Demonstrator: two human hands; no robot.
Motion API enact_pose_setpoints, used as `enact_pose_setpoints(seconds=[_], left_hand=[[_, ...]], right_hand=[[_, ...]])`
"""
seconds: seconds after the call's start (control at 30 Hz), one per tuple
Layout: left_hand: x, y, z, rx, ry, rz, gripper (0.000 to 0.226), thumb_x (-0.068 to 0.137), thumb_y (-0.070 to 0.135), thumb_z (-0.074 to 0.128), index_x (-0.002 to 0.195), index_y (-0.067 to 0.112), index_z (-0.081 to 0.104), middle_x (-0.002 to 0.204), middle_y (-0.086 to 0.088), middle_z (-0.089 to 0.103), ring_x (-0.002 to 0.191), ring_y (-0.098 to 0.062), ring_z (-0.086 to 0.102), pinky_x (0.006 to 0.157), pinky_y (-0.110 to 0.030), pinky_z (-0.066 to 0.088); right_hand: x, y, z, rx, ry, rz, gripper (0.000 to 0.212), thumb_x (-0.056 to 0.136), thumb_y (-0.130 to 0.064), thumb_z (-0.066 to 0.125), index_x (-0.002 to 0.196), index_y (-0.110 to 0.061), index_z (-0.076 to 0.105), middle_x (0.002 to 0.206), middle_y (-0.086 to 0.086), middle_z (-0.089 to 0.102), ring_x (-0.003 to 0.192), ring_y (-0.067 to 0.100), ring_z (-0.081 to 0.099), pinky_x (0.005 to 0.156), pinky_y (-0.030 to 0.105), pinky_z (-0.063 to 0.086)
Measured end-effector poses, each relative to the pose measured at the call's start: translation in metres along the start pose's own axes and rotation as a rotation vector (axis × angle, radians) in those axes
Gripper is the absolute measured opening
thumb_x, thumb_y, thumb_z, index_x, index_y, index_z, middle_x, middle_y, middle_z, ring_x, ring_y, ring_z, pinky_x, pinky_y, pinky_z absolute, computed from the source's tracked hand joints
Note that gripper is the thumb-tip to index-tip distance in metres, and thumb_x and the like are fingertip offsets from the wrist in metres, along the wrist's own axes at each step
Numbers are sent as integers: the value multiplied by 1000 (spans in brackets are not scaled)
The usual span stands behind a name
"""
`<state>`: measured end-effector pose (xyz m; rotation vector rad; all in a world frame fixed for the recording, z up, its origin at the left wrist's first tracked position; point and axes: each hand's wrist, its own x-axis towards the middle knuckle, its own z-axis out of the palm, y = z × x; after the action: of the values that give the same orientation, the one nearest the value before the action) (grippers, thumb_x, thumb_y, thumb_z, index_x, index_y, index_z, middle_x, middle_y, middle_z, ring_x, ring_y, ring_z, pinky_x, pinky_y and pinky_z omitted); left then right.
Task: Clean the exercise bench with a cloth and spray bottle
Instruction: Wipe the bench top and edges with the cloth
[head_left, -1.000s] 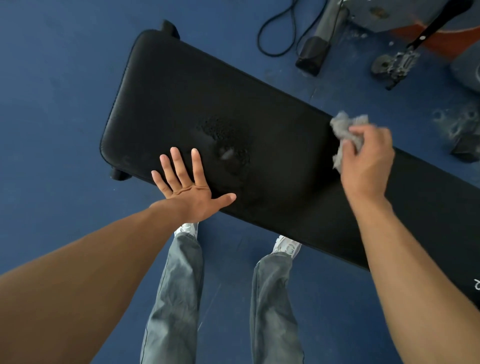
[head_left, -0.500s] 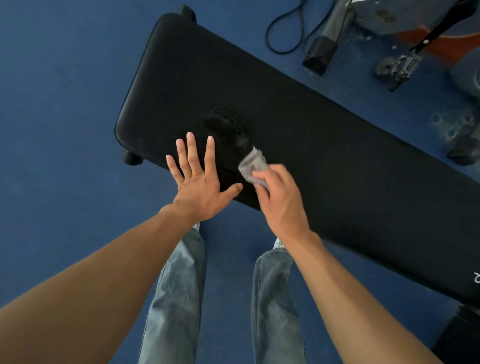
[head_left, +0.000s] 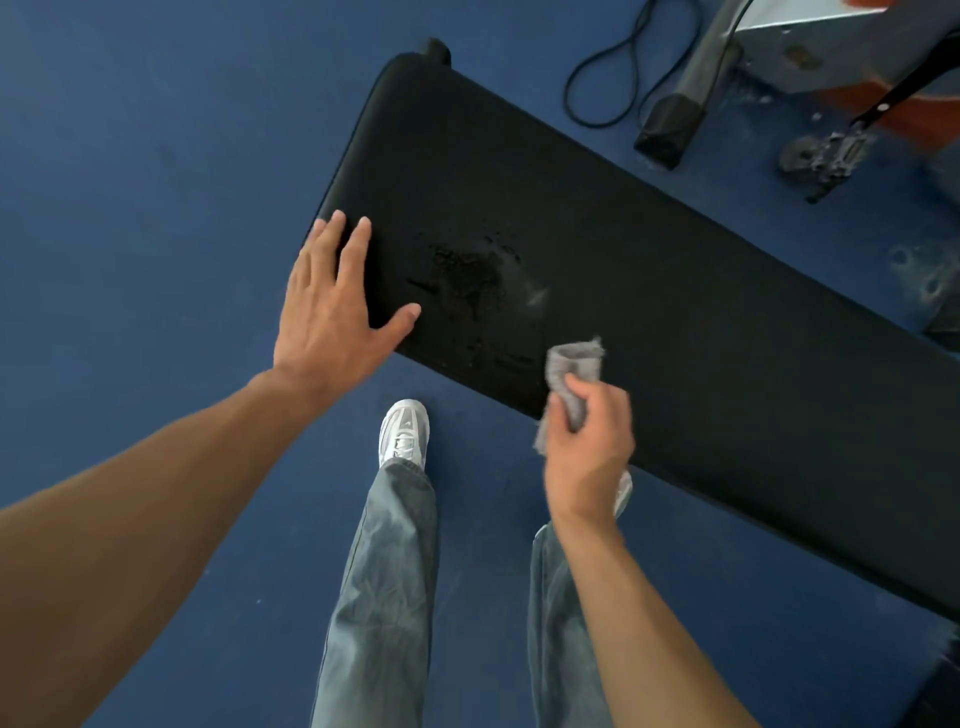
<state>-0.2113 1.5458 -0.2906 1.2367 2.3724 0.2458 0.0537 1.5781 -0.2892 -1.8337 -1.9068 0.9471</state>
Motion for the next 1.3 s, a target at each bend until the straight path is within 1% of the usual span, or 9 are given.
enact_pose_setpoints(seconds=[0.07,0.2,0.47,0.57,0.73,0.83,1.0,1.1,1.3], left_hand=[[-1,0,5,32,-55,6,110,81,70,62,160,11,13,168,-17,4,156,-32,-3,127,-49,5],[1,5,16,58,-157,-39,139,65,91,56,160,14,-10,167,-14,-20,153,-31,-24,122,-48,-16],[8,2,16,121,-285,-37,160,49,90,69,155,18,-26,162,-13,-32,147,-33,-36,119,-54,-21],[10,4,13,128,-329,-55,160,49,91,68,154,19,-29,161,-13,-35,146,-34,-38,119,-54,-22],[10,6,13,142,-338,-75,159,49,91,67,153,19,-30,161,-13,-36,146,-34,-38,119,-54,-21],[10,7,11,144,-339,-70,159,50,91,67,153,20,-30,161,-14,-35,146,-34,-38,119,-53,-22],[10,7,9,140,-357,-67,158,50,92,66,153,20,-30,161,-15,-35,146,-35,-38,119,-56,-20],[10,7,8,134,-358,-66,158,50,92,66,153,20,-30,161,-15,-35,146,-36,-37,120,-57,-19],[9,3,10,115,-331,-49,154,53,89,67,155,21,-27,162,-13,-34,147,-34,-37,118,-53,-22]], right_hand=[[1,-16,12,3,-132,-121,26,86,5,72,111,-3,70,107,11,60,89,6,55,82,4,44],[49,-15,-1,-178,-254,-429,25,87,2,71,110,-5,70,105,12,60,88,24,62,79,28,51],[192,-27,-23,-227,117,-112,21,92,-9,63,113,-5,66,115,14,61,104,25,61,85,7,29],[173,-48,-4,-230,-37,-282,17,91,-8,67,108,-7,68,109,13,63,97,20,58,82,4,30],[66,-44,21,-161,-425,-664,13,92,0,67,102,-7,70,101,11,62,88,28,59,81,40,52],[34,-9,-1,-189,-407,-548,19,89,2,69,107,-5,71,106,10,63,92,25,60,86,32,51],[38,41,-61,-207,-11,-8,21,87,7,70,107,2,68,105,19,61,95,22,59,88,10,39],[26,44,-65,-182,123,268,18,91,0,67,109,-1,65,109,20,60,98,28,60,88,15,42],[-8,-12,11,-56,-60,-136,25,84,12,70,106,3,68,103,17,57,91,12,54,87,9,42]])
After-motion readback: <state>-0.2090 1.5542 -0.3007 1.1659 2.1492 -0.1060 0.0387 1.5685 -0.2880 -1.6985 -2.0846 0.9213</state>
